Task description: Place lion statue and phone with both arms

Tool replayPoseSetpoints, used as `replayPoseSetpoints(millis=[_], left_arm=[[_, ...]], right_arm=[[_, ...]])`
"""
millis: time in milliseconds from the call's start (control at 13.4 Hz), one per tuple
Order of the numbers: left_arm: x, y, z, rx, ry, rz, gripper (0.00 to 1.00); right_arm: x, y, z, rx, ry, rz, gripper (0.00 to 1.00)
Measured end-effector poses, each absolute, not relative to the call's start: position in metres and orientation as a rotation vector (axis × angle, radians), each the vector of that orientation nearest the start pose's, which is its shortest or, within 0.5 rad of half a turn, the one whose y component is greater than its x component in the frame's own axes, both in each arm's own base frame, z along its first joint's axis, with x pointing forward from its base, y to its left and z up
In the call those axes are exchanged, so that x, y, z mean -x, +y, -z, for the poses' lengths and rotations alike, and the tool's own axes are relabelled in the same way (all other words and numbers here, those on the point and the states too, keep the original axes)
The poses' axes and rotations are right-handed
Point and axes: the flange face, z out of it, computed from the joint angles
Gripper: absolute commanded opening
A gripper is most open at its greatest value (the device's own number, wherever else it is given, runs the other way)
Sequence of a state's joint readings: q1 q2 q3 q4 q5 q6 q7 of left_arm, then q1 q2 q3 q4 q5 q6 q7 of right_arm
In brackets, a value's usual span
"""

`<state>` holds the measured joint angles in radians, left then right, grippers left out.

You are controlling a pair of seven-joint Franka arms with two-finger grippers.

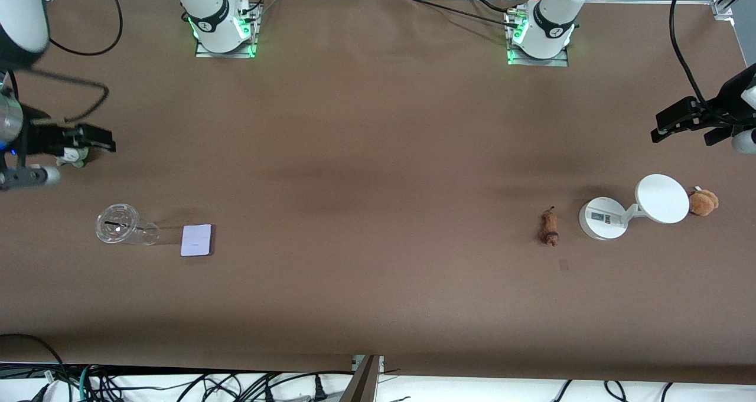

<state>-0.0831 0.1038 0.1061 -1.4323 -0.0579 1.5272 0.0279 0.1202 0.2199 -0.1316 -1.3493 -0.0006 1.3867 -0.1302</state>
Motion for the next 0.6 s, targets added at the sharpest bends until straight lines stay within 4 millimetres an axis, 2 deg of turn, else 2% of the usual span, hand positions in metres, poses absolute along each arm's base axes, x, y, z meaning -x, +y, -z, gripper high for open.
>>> replayPoseSetpoints(millis=[149, 373, 448, 597], left_arm=[[-0.583, 0.003, -0.627, 3.189, 0.011, -0.011, 1.00], [-0.583, 0.003, -0.627, 3.189, 0.011, -0.011, 1.00], [-0.583, 0.003, -0.627, 3.189, 0.011, -0.011, 1.00], [-0.583, 0.004, -0.627, 3.189, 0.011, -0.011, 1.00]], right_arm=[[-0.581, -0.002, -0.604, 3.136, -0.181, -0.256, 1.00], [-0.565, -0.016, -0.626, 3.140, -0.151, -0.144, 1.00], [-0.559, -0.024, -0.629, 3.139, -0.130, -0.128, 1.00], [-0.557, -0.035, -0.620, 3.136, -0.094, -0.167, 1.00]])
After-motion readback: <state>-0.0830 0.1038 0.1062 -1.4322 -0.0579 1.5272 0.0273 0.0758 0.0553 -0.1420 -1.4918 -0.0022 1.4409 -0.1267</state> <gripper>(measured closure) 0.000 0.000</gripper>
